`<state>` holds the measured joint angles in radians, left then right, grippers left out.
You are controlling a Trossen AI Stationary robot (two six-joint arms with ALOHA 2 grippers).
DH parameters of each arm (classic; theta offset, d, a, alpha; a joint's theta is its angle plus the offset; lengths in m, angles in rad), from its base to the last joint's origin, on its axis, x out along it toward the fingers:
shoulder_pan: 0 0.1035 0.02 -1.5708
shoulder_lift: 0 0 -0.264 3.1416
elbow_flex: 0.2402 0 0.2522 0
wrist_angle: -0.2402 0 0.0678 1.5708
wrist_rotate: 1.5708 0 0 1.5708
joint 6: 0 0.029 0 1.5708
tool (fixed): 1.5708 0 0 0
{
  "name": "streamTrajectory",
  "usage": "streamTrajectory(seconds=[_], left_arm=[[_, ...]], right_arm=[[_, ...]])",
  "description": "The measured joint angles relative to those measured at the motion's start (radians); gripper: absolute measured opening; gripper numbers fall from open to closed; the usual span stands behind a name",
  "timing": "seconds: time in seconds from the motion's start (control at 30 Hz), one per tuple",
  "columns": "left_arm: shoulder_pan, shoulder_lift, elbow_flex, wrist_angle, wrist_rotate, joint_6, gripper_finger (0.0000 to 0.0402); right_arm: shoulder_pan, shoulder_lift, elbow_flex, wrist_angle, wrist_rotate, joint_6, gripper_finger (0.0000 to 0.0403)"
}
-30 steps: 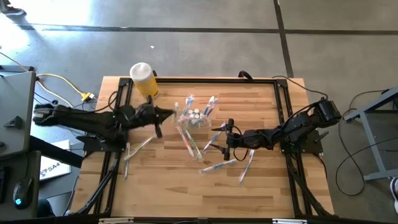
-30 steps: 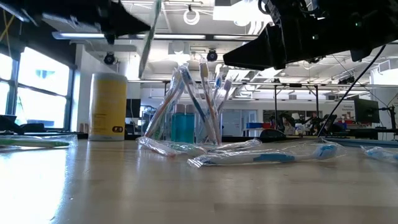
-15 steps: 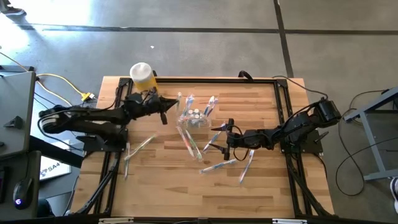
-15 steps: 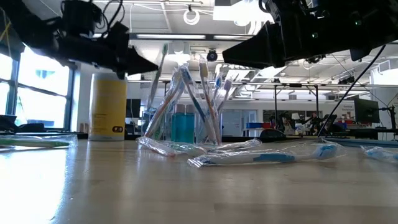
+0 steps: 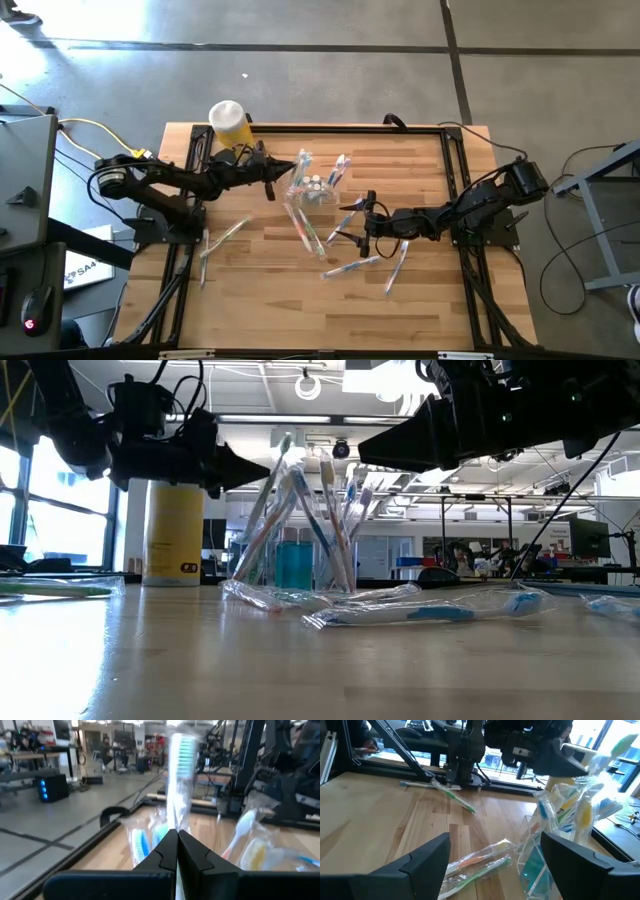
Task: Pick & Place toothbrushing station
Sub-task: Put the green toothbrush into the transparent organizer
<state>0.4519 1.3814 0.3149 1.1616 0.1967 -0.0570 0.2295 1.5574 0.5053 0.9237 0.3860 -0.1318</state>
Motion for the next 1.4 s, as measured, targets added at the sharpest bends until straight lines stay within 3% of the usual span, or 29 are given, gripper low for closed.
streamTrajectory(seconds=[0.17,0.4,0.77,1.03,1.4], left_arm=[[0.0,-0.013,0.001,0.036,0.006,0.032,0.0],[0.0,0.021,0.001,-0.042,0.004,0.027,0.0],[0.0,0.123,-0.019,0.023,0.047,-0.01,0.0],[-0.001,0.187,-0.097,0.2,0.05,-0.062,0.0],[-0.073,0.235,-0.099,0.205,0.054,-0.063,0.0]], right_arm=[[0.0,0.0,0.0,-0.009,0.0,0.0,0.0301],[0.0,0.0,0.0,-0.014,0.0,0.0,0.0301],[0.0,0.0,0.0,-0.021,-0.003,0.022,0.0301],[0.0,0.0,0.0,-0.033,-0.003,0.023,0.0301],[0.0,0.0,0.0,-0.029,-0.003,0.024,0.0301]])
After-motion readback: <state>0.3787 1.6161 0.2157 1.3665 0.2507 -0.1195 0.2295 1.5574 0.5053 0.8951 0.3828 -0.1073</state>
